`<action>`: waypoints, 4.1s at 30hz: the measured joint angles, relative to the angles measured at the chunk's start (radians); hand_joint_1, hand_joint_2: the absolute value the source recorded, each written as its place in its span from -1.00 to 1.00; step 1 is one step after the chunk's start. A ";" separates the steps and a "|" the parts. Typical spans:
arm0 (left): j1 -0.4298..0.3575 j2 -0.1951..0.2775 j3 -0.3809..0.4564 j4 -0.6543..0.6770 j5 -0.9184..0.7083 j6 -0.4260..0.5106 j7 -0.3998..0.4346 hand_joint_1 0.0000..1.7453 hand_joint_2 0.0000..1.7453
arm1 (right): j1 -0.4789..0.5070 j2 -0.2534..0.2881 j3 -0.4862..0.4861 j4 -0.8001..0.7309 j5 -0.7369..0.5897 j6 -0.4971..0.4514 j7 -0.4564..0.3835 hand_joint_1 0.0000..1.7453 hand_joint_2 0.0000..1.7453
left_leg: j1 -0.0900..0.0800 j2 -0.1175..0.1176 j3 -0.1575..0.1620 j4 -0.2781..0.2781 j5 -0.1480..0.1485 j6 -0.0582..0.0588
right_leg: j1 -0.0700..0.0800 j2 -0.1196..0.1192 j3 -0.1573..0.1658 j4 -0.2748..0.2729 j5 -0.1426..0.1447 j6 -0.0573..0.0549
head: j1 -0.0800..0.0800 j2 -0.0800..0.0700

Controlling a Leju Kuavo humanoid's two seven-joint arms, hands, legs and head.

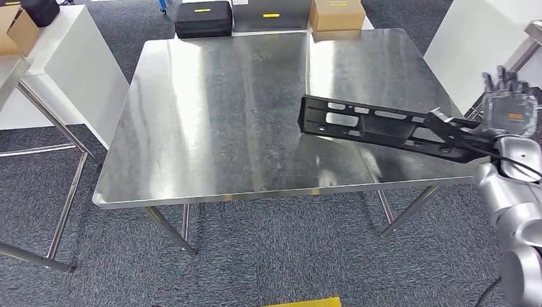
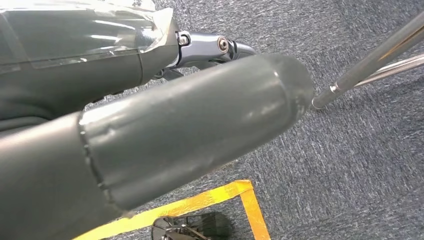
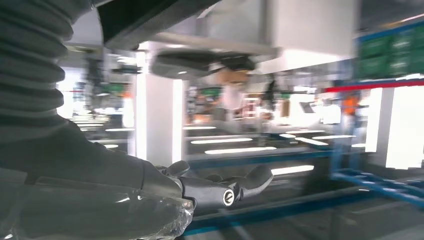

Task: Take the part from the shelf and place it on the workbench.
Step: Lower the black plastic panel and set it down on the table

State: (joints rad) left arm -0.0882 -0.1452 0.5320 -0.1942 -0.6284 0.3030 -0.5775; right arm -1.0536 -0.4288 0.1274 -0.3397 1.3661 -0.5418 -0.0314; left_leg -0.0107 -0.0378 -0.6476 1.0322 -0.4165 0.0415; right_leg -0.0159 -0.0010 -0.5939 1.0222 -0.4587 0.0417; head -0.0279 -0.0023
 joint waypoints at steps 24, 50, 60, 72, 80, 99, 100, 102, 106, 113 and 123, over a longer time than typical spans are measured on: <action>0.002 0.000 0.026 0.000 -0.001 -0.006 0.006 -1.00 -1.00 | -0.008 -0.135 -0.112 0.005 0.005 0.023 0.042 -1.00 1.00 | -0.001 0.001 0.000 0.000 0.000 0.001 | 0.000 0.000 0.000 0.000 0.000 0.000 | 0.000 0.000; 0.023 0.014 0.029 0.000 -0.045 -0.007 0.041 -1.00 -1.00 | -0.007 -0.063 -0.358 0.039 -0.175 0.271 0.250 -1.00 -1.00 | -0.002 0.000 -0.001 0.000 0.001 0.003 | 0.000 0.000 0.000 0.000 0.000 0.000 | 0.000 0.000; 0.024 0.014 0.037 0.000 -0.052 -0.017 0.039 -1.00 -1.00 | -0.003 -0.089 -0.380 0.041 -0.146 0.284 0.241 -1.00 -1.00 | -0.002 0.000 0.000 0.000 0.001 0.003 | 0.000 0.000 0.000 0.000 0.000 0.000 | 0.000 0.000; 0.024 0.014 0.040 0.000 -0.059 -0.020 0.044 -1.00 -1.00 | 0.025 -0.111 -0.381 0.042 -0.137 0.284 0.212 -1.00 -1.00 | -0.002 0.000 0.000 0.000 0.001 0.003 | 0.000 0.000 0.000 0.000 0.000 0.000 | 0.000 0.000; 0.024 0.014 0.041 0.000 -0.062 -0.024 0.045 -1.00 -1.00 | 0.032 -0.117 -0.381 0.041 -0.129 0.280 0.196 -1.00 -1.00 | -0.002 0.000 0.000 0.000 0.001 0.003 | 0.000 0.000 0.000 0.000 0.000 0.000 | 0.000 0.000; 0.026 -0.035 0.091 0.000 -0.044 -0.003 0.022 -1.00 1.00 | 0.682 -0.094 -0.728 -0.214 -0.212 -0.125 -0.179 -1.00 -1.00 | 0.004 -0.017 0.000 0.000 -0.006 0.009 | 0.011 -0.015 0.013 -0.006 -0.004 0.004 | 0.000 0.000; 0.025 -0.037 0.095 0.000 -0.047 -0.002 0.023 -1.00 1.00 | 0.734 -0.048 -0.798 -0.244 -0.180 -0.125 -0.204 -1.00 -1.00 | 0.004 -0.017 0.000 0.000 -0.007 0.009 | 0.010 -0.015 0.012 -0.007 -0.004 0.003 | -0.001 0.000; 0.025 -0.040 0.100 0.000 -0.051 -0.002 0.025 -1.00 1.00 | 0.806 0.018 -0.911 -0.288 -0.152 -0.126 -0.228 -1.00 -1.00 | 0.004 -0.017 0.001 0.000 -0.006 0.009 | 0.007 -0.016 0.010 -0.007 -0.004 0.003 | -0.001 0.000; 0.028 -0.041 0.107 0.000 -0.052 -0.001 0.027 -1.00 -1.00 | 0.867 0.087 -1.040 -0.349 -0.126 -0.126 -0.226 -1.00 -1.00 | 0.005 -0.009 0.003 -0.001 -0.007 0.007 | 0.006 -0.010 0.009 -0.006 -0.004 0.002 | 0.000 0.000; 0.026 -0.044 0.118 0.000 -0.068 -0.016 0.055 -1.00 -1.00 | 0.924 0.218 -1.192 -0.400 0.030 -0.126 -0.222 -1.00 0.50 | 0.004 -0.001 0.005 0.000 -0.007 0.007 | 0.005 -0.004 0.008 -0.007 -0.004 0.002 | 0.000 0.000; 0.021 -0.043 0.152 0.000 -0.207 -0.030 0.120 -1.00 -1.00 | 0.984 0.410 -1.334 -0.264 0.023 -0.122 -0.248 -1.00 0.50 | 0.005 0.004 0.009 -0.001 -0.011 0.001 | 0.006 0.003 0.004 -0.006 -0.006 -0.001 | 0.000 0.000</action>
State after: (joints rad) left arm -0.0673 -0.1881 0.6844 -0.1938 -0.8351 0.2730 -0.4576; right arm -0.0695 -0.0186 -1.2065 -0.6033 1.3895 -0.6637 -0.2791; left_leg -0.0054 -0.0337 -0.6387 1.0314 -0.4273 0.0430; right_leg -0.0098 0.0016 -0.5903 1.0157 -0.4642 0.0408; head -0.0280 -0.0023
